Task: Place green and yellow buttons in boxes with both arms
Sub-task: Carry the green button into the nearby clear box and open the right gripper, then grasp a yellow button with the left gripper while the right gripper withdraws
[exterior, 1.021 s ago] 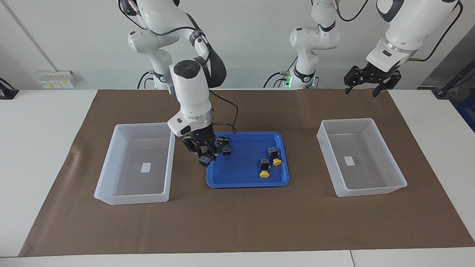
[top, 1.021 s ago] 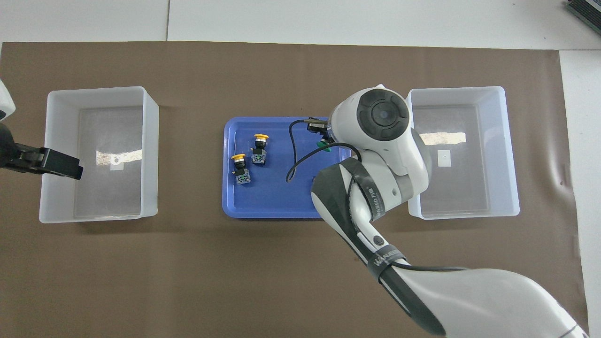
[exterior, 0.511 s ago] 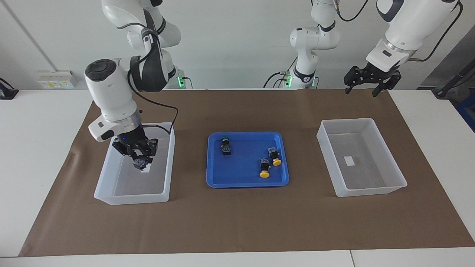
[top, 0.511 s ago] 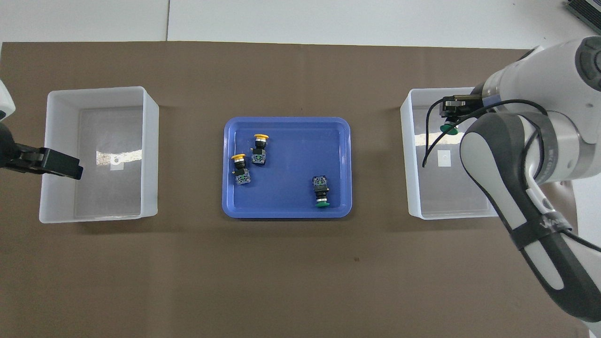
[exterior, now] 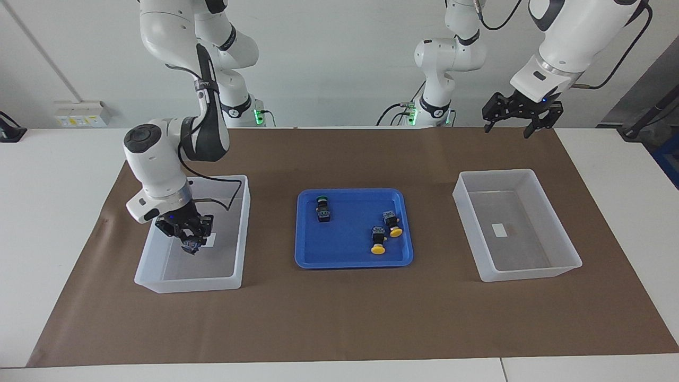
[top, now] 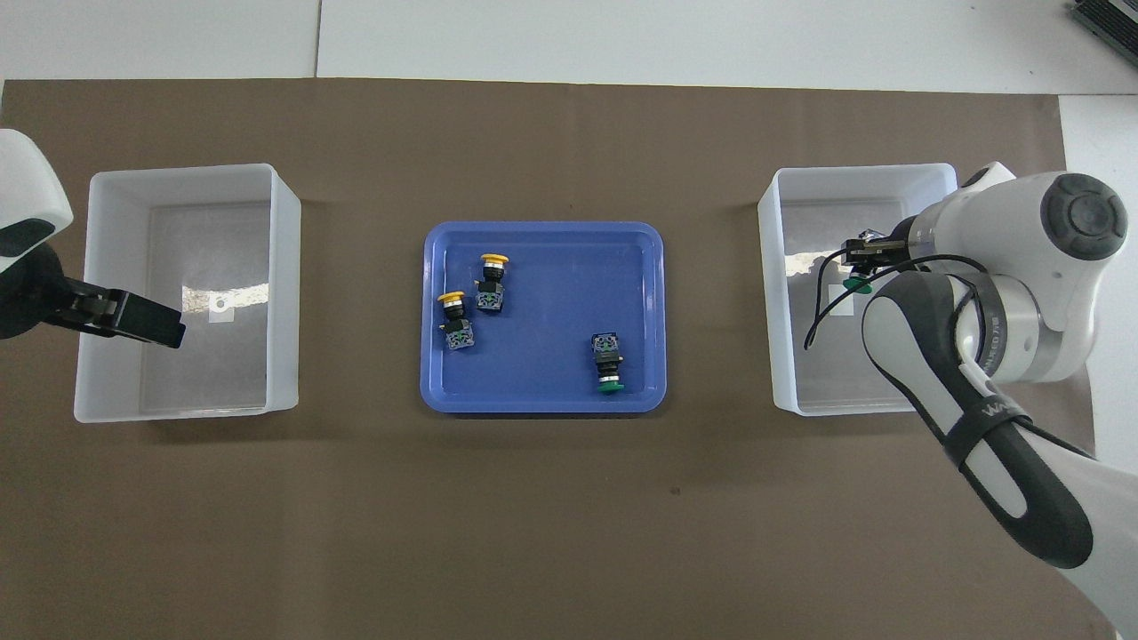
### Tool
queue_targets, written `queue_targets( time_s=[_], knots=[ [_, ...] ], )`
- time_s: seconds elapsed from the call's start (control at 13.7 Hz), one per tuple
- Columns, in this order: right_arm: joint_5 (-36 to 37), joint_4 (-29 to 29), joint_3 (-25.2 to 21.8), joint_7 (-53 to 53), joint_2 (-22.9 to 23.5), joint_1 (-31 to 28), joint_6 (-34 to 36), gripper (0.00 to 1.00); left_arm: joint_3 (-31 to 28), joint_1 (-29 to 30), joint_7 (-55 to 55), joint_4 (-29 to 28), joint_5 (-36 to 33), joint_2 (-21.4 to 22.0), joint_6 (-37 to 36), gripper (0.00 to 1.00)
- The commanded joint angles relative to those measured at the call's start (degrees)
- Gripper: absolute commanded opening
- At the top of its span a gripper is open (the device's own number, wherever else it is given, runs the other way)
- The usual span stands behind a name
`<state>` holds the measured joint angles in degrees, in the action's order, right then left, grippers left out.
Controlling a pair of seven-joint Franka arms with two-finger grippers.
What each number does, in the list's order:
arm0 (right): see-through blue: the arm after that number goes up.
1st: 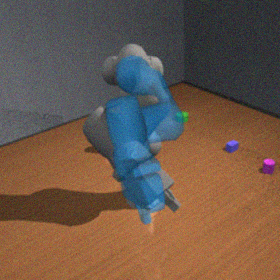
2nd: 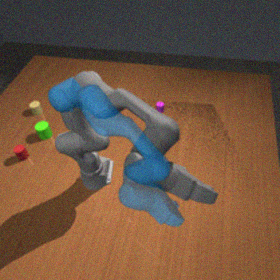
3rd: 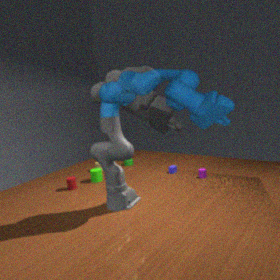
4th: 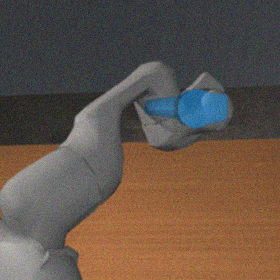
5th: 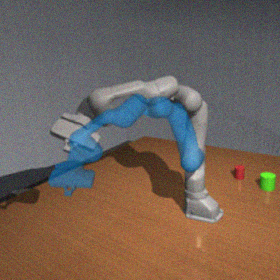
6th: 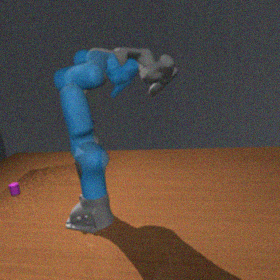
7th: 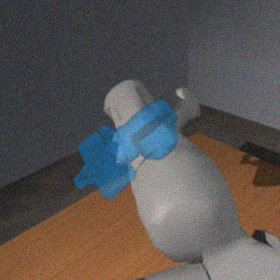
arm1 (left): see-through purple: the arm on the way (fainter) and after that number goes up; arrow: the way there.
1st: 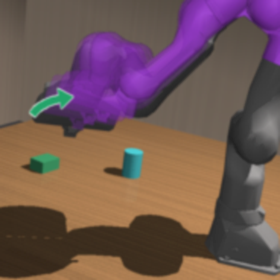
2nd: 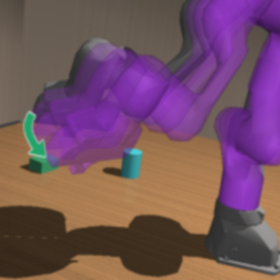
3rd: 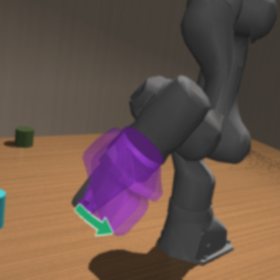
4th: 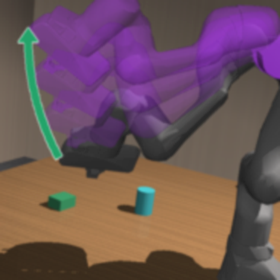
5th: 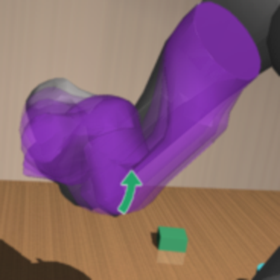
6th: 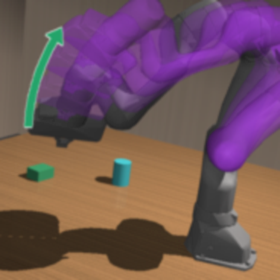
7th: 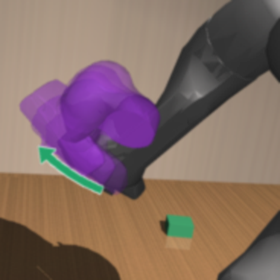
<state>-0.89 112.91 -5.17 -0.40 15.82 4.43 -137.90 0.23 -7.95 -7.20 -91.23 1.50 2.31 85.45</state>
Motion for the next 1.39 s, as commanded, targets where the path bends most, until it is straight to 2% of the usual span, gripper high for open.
queue_targets(
  time_s=[0.0,0.07,0.22,0.36,0.51,0.58,0.66,0.8,0.88,1.02,1.17,1.31],
  knots=[
    [-0.6,3.5,0.8,-4.3,-1.0,-2.7,-3.1,0.00,-0.1,-4.3,2.0,-4.8,-0.9,1.8,9.3,1.00],
    [-0.6,3.5,0.8,-4.3,-0.8,-2.7,-3.2,0.00,-0.1,-5.9,4.5,-9.0,-0.9,3.3,13.7,1.00],
    [-0.6,3.5,0.8,-4.3,-0.4,-2.9,-4.0,0.07,0.0,-10.1,8.8,-15.2,-0.9,3.4,22.2,1.00],
    [-0.6,3.6,0.9,-4.4,-0.3,-4.2,-4.0,0.17,-0.1,-13.1,13.2,-18.0,-0.9,0.5,30.1,1.00],
    [-0.6,3.8,0.9,-4.3,-0.3,-3.9,-4.1,0.26,-0.1,-15.4,15.7,-18.5,-0.9,-4.7,37.0,1.00],
    [-0.6,3.8,0.9,-4.3,0.0,-3.9,-4.1,0.36,-0.1,-16.2,16.0,-18.5,-0.9,-7.0,40.7,1.00],
    [-0.6,3.9,0.9,-4.3,-0.1,-3.9,-4.0,0.50,0.0,-16.2,16.1,-19.3,-0.9,-8.4,45.5,1.00],
    [-0.7,3.9,0.9,-4.1,-0.1,-3.5,-4.0,0.88,0.0,-16.6,16.2,-20.6,-0.9,-10.8,51.6,1.00],
    [-0.6,3.8,0.9,-4.1,-0.1,-3.5,-3.8,1.00,-0.1,-18.6,16.3,-20.0,-0.9,-13.8,54.4,1.00],
    [-0.6,3.1,1.0,-4.0,-0.3,-3.3,-3.2,1.00,0.0,-19.6,16.3,-20.2,-0.8,-18.2,62.0,1.00],
    [-0.7,1.7,1.0,-2.9,-1.7,-1.3,-1.6,1.00,-0.1,-21.3,16.6,-19.1,-0.5,-22.2,66.1,1.00],
    [-0.7,-0.8,1.0,2.1,-3.7,0.4,4.6,1.00,0.0,-21.5,16.8,-19.7,-0.4,-24.4,69.9,1.00]
  ],
)
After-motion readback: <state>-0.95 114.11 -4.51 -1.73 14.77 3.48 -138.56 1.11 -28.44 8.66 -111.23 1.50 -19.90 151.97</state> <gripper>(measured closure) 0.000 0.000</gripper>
